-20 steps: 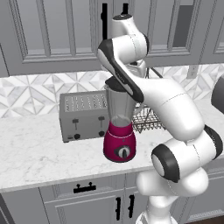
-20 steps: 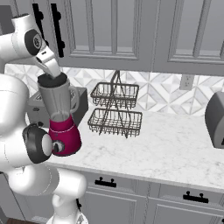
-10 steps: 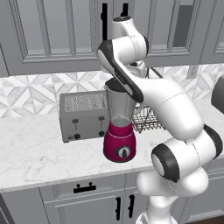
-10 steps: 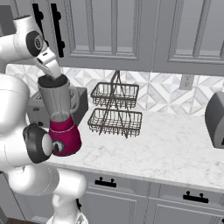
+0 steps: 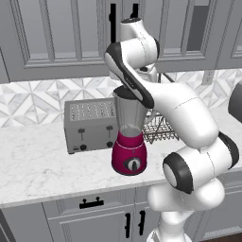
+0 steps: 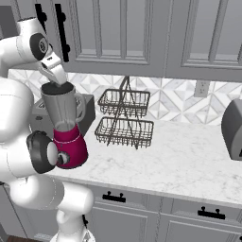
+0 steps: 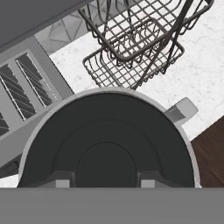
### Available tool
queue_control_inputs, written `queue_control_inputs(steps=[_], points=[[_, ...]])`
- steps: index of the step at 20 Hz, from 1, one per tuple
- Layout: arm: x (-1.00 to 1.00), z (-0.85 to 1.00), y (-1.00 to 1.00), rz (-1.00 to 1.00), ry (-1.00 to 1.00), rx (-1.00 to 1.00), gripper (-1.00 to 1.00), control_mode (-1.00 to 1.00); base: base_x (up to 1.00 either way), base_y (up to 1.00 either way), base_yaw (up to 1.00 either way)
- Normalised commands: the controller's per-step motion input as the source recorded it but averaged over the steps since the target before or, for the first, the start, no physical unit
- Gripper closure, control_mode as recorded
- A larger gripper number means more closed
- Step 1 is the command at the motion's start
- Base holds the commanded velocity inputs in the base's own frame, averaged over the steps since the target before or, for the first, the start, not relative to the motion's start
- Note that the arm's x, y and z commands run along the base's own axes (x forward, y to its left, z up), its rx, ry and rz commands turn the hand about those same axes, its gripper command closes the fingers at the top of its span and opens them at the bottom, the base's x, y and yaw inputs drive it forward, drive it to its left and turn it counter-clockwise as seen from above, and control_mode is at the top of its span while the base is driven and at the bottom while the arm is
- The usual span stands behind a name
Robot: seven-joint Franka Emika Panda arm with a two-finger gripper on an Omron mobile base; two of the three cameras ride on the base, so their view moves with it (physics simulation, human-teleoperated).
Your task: Close the lid blender by securely placing the lid on top.
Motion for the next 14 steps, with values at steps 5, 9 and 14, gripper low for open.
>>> queue_control_inputs(steps=[5, 9, 14], points=[[0.00, 0.00, 0.00, 0.00, 0.00, 0.00, -1.00, -1.00, 0.00, 0.00, 0.00], [0.00, 0.00, 0.00, 0.00, 0.00, 0.00, -1.00, -1.00, 0.00, 0.00, 0.00], [0.00, 0.00, 0.00, 0.00, 0.00, 0.00, -1.00, -1.00, 0.00, 0.00, 0.00]])
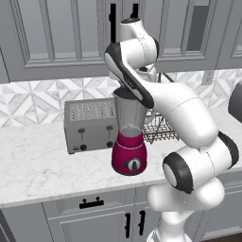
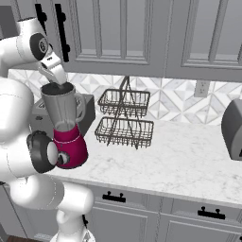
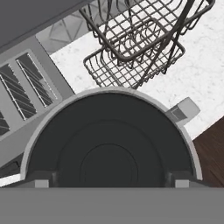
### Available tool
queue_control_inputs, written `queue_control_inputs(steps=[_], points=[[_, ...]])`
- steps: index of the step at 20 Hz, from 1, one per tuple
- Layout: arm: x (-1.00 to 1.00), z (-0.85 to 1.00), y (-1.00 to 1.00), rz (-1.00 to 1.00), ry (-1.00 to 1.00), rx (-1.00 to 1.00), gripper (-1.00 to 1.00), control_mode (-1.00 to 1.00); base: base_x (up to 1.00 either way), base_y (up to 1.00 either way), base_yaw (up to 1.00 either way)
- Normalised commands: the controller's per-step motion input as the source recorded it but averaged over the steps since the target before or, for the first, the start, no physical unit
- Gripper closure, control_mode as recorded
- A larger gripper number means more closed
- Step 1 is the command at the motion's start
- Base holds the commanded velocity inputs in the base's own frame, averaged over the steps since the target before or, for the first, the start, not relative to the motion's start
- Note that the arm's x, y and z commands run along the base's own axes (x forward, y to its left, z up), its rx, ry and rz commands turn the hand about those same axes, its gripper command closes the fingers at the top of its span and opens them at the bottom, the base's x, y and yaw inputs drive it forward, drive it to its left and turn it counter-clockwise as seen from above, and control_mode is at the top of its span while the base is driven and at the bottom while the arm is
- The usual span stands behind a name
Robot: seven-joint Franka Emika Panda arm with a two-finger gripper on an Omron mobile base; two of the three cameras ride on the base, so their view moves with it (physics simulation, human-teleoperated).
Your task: Close the lid blender by securely placing the lid on top.
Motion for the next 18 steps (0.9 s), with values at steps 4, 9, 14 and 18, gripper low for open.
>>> queue_control_inputs(steps=[4, 9, 14, 18], points=[[-0.68, 0.00, -0.37, 0.00, -0.21, 0.06, -1.00, -1.00, 0.00, 0.00, 0.00], [-1.00, -0.18, -0.99, 0.00, -0.41, 0.13, -1.00, -1.00, 0.00, 0.00, 0.00], [-1.00, -0.86, -1.00, 0.00, -0.23, 0.02, -1.00, -1.00, 0.00, 0.00, 0.00], [-1.00, -1.00, -1.00, 0.00, -0.02, -0.03, -1.00, -1.00, 0.00, 0.00, 0.00]])
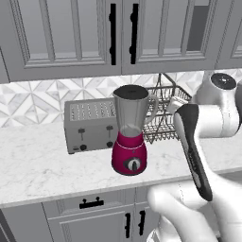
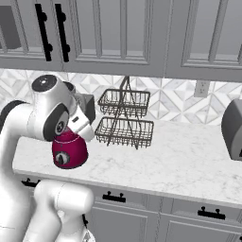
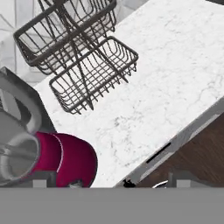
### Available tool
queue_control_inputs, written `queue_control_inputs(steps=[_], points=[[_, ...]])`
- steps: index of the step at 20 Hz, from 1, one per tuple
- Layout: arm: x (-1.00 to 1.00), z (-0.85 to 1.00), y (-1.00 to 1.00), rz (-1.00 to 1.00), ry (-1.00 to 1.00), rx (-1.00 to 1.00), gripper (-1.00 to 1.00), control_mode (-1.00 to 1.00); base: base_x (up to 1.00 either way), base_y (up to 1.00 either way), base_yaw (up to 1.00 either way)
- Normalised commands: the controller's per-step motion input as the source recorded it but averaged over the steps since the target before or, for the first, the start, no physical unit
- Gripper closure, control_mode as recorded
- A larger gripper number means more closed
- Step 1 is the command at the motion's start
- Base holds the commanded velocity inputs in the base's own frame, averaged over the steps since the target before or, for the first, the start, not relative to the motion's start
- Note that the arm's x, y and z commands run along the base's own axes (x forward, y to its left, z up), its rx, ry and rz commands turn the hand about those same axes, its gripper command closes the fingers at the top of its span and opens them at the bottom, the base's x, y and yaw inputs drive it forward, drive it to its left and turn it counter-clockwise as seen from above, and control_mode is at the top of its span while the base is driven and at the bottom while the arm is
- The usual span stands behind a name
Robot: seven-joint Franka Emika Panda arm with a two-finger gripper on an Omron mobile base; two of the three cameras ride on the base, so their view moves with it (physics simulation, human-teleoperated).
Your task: Close the lid blender by securely placing the lid on top.
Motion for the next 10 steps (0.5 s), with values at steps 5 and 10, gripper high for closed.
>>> queue_control_inputs(steps=[5, 10], points=[[-1.00, -0.75, -1.00, 0.00, -0.11, -0.05, -1.00, -1.00, 0.00, 0.00, 0.00], [-1.00, 0.76, -0.51, 0.00, -0.62, 0.08, -1.00, -1.00, 0.00, 0.00, 0.00]])
